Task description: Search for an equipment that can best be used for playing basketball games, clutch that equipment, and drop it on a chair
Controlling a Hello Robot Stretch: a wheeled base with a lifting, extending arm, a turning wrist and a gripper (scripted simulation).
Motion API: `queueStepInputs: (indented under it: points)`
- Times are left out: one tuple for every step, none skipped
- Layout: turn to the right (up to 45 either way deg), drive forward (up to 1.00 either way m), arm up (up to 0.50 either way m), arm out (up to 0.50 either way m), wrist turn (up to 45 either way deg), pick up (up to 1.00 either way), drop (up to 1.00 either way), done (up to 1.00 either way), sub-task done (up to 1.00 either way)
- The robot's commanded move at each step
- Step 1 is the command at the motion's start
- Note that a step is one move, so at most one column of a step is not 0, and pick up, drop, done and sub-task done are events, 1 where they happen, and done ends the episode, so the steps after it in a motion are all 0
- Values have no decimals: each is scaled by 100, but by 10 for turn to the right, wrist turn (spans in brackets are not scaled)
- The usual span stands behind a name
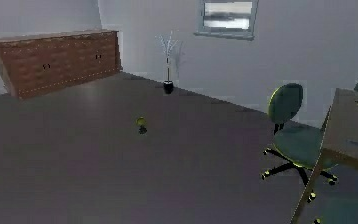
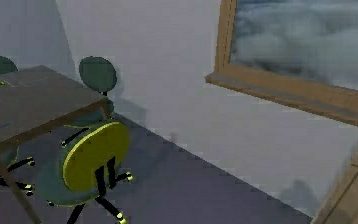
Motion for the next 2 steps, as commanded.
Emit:
queueStepInputs:
  points:
    - [0, 45, 0, 0, 0, 0, 0, 0, 0]
    - [-360, 0, 0, 0, 0, 0, 0, 0, 0]
